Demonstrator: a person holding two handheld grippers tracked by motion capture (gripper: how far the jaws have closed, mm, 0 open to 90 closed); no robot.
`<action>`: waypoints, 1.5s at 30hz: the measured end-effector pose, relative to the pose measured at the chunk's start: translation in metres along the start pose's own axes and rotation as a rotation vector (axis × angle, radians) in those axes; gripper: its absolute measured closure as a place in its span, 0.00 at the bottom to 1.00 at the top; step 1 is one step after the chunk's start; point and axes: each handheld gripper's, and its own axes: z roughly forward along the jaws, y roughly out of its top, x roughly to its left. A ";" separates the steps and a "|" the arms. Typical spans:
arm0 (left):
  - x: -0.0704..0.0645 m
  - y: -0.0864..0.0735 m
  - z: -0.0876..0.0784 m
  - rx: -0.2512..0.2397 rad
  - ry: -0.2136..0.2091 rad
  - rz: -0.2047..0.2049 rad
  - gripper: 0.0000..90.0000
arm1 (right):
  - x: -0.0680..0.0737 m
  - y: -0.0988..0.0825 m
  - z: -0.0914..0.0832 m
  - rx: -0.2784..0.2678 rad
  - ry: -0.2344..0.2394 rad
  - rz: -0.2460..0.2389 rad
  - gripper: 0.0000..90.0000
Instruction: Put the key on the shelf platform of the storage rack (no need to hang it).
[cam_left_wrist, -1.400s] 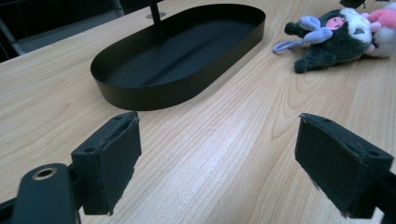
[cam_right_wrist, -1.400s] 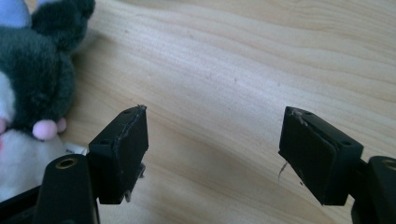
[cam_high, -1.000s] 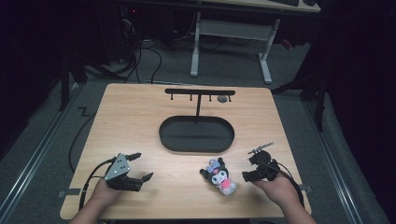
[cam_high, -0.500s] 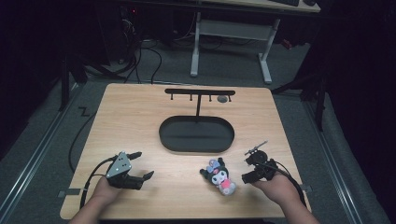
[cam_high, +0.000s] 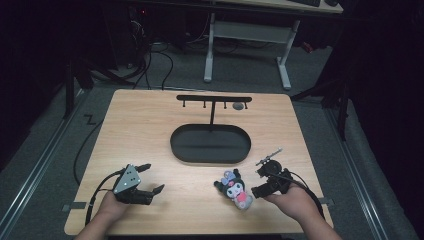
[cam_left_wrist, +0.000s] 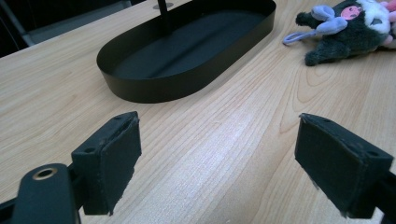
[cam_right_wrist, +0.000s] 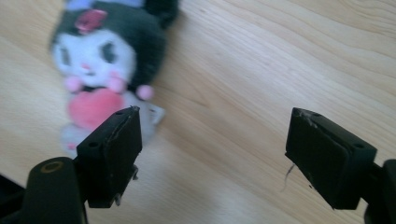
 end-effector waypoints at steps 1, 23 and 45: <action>0.000 0.000 0.000 -0.002 0.001 0.001 0.17 | 0.004 0.000 0.000 -0.008 0.007 -0.006 0.19; -0.001 -0.001 -0.003 -0.011 -0.002 0.012 0.17 | 0.055 0.011 0.021 -0.001 0.077 -0.089 0.19; -0.002 -0.001 -0.002 -0.012 -0.001 0.014 0.17 | 0.065 0.005 0.044 0.043 0.052 -0.107 0.25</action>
